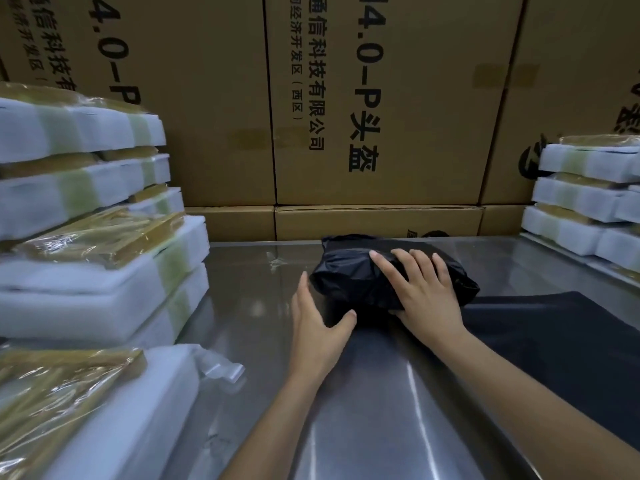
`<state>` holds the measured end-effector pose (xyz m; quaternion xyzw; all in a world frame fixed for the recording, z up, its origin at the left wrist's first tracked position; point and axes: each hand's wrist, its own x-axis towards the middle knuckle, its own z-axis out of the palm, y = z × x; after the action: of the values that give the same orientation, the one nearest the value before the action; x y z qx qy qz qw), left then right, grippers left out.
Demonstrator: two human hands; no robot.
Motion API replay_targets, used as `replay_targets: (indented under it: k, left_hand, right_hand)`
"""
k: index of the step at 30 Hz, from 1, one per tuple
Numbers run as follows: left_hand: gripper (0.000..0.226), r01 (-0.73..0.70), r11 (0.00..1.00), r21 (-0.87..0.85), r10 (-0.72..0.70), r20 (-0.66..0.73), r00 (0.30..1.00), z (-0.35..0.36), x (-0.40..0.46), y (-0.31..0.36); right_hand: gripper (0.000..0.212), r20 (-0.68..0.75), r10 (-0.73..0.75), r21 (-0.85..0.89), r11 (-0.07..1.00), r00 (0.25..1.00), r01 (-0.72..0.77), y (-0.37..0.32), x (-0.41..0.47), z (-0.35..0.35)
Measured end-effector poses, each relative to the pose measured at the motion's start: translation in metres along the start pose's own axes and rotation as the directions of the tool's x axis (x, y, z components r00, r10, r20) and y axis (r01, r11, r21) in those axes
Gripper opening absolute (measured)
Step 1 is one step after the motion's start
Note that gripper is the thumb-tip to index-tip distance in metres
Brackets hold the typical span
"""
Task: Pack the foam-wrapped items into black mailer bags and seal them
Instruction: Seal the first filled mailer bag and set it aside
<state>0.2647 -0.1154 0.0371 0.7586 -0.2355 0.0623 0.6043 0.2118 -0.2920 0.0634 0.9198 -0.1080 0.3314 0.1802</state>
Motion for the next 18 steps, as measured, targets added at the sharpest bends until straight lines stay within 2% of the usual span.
replay_targets:
  k: [4,8,14,18]
  left_hand:
    - [0.094,-0.013,0.998,0.058,0.008,0.09,0.996,0.013,0.029,-0.015]
    - [0.089,-0.025,0.996,0.082,0.018,0.095,0.995,0.026,0.061,-0.023]
    - [0.091,0.004,0.994,0.107,-0.005,0.009,1.0,0.04,0.106,-0.031]
    - [0.093,0.009,0.976,0.216,-0.01,0.005,1.0,0.051,0.124,-0.039]
  right_hand:
    - [0.078,0.227,-0.097,0.123,0.99,0.969,0.071,0.018,0.035,0.027]
    - [0.077,0.254,-0.137,0.222,0.972,0.957,0.08,0.023,0.073,0.052]
    - [0.075,0.189,0.035,0.195,0.978,0.981,-0.072,-0.013,0.114,0.1]
    - [0.074,0.192,0.19,0.048,0.978,0.963,-0.202,-0.029,0.134,0.127]
